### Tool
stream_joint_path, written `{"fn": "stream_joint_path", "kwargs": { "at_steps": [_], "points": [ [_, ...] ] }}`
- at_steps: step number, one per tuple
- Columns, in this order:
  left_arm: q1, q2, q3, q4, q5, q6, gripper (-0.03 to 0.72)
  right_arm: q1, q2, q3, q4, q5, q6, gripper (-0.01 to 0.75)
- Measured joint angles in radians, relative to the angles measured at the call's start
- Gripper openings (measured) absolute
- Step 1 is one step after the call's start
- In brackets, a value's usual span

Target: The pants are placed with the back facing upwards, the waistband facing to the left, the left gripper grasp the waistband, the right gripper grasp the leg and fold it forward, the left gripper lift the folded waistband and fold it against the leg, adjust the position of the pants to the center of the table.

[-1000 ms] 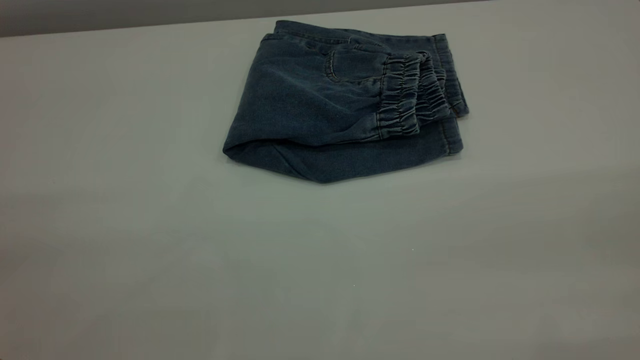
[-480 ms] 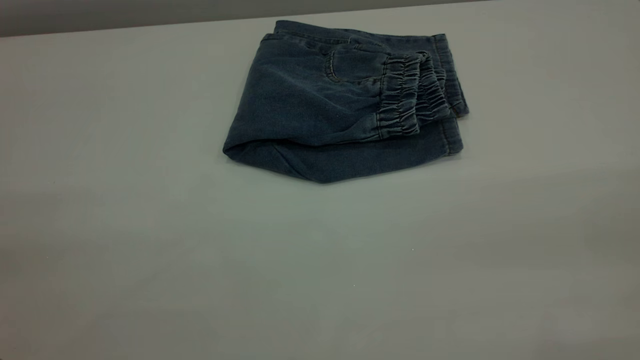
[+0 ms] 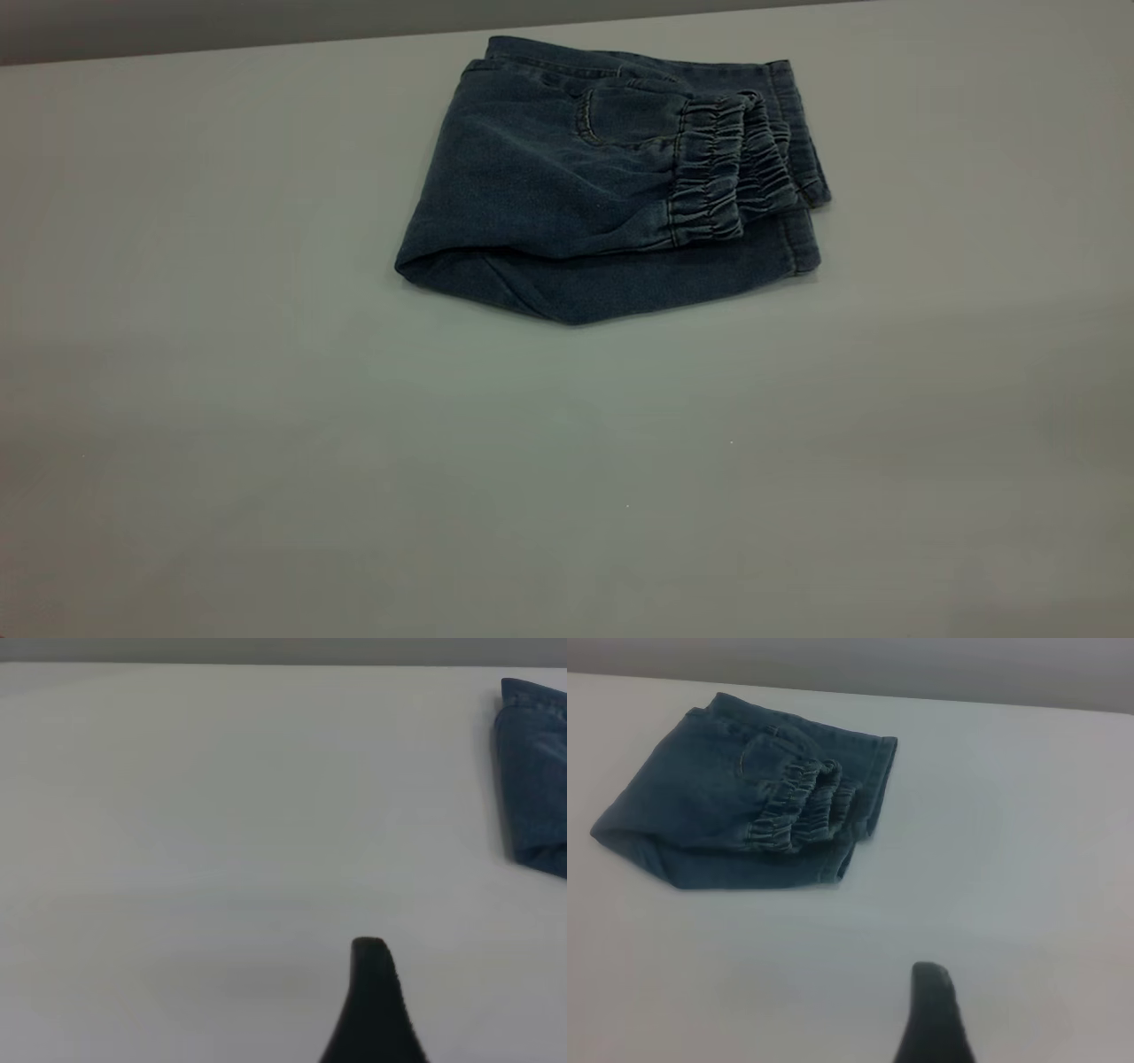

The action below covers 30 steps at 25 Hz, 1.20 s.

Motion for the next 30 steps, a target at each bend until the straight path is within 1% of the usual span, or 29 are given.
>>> {"fn": "stream_joint_path", "kwargs": {
  "at_steps": [9,11,18,20,22,24,30],
  "points": [
    [0.000,0.000,0.000,0.000,0.000,0.000,0.470,0.000,0.000,0.000,-0.009,0.000,0.005,0.431],
    [0.000,0.000,0.000,0.000,0.000,0.000,0.470,0.000,0.000,0.000,-0.044,-0.004,0.040,0.431],
    [0.000,0.000,0.000,0.000,0.000,0.000,0.470,0.000,0.000,0.002,-0.243,-0.015,0.260,0.431],
    [0.000,0.000,0.000,0.000,0.000,0.000,0.470,0.011,0.000,0.002,-0.252,-0.015,0.285,0.431],
    [0.000,0.000,0.000,0.000,0.000,0.000,0.470,0.019,0.000,0.002,-0.250,-0.016,0.279,0.431],
    [0.000,0.000,0.000,0.000,0.000,0.000,0.470,0.019,0.000,0.002,-0.250,-0.016,0.237,0.431],
    [0.000,0.000,0.000,0.000,0.000,0.000,0.470,0.019,0.000,0.002,-0.249,-0.016,0.231,0.431]
  ]
}}
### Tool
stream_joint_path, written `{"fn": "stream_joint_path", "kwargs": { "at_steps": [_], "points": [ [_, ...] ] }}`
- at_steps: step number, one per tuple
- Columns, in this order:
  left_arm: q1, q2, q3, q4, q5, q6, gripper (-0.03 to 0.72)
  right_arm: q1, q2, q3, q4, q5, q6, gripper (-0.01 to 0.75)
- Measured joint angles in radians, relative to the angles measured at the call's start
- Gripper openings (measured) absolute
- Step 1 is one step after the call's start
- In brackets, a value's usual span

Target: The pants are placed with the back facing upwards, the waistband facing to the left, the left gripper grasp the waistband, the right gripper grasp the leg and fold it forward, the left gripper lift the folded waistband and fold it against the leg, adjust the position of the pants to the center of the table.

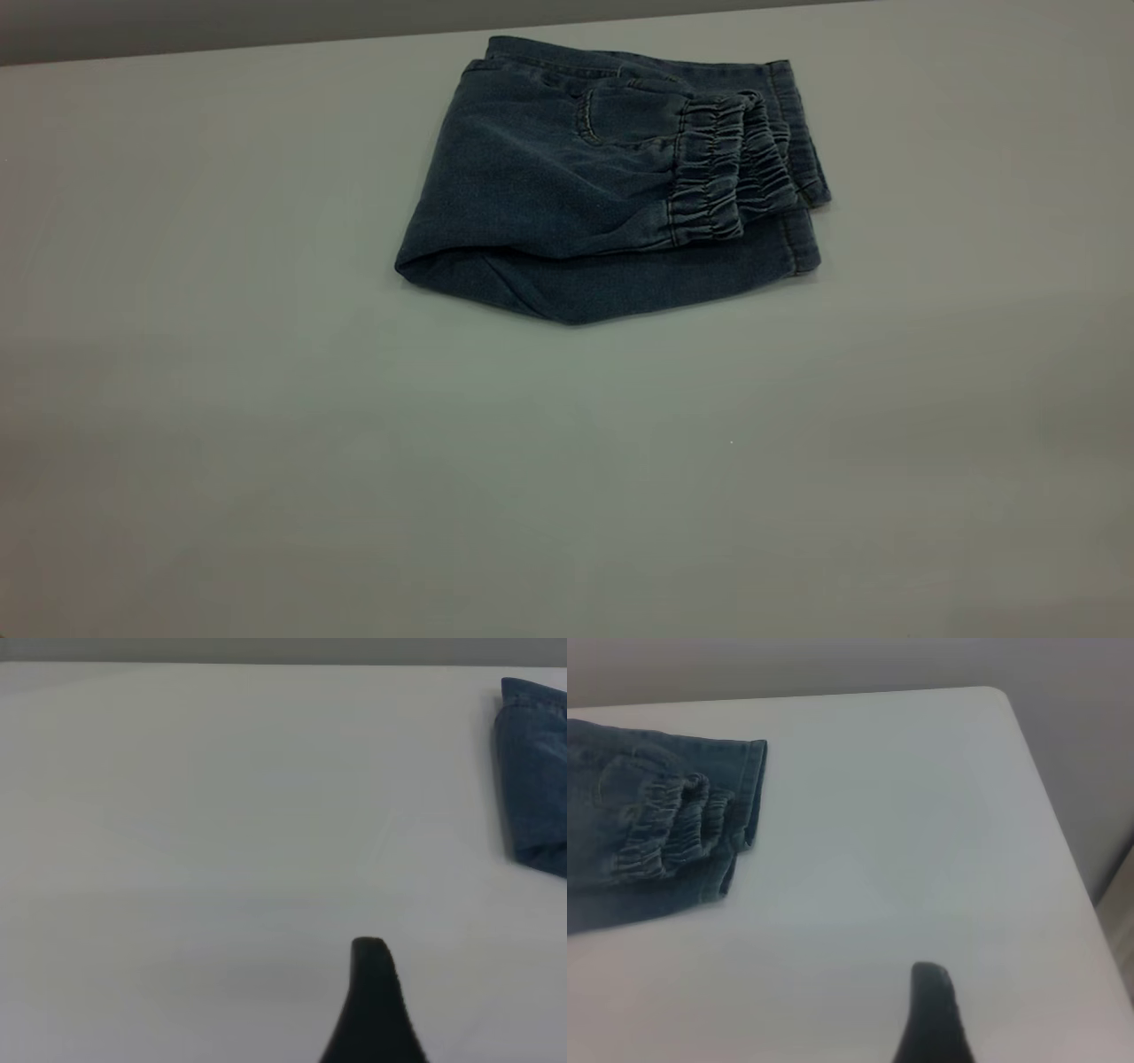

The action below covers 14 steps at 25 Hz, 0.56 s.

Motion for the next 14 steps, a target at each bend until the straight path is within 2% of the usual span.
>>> {"fn": "stream_joint_path", "kwargs": {
  "at_steps": [14],
  "points": [
    [0.000,0.000,0.000,0.000,0.000,0.001,0.470,0.000,0.000,0.000,-0.001,0.000,0.007,0.431]
  ]
}}
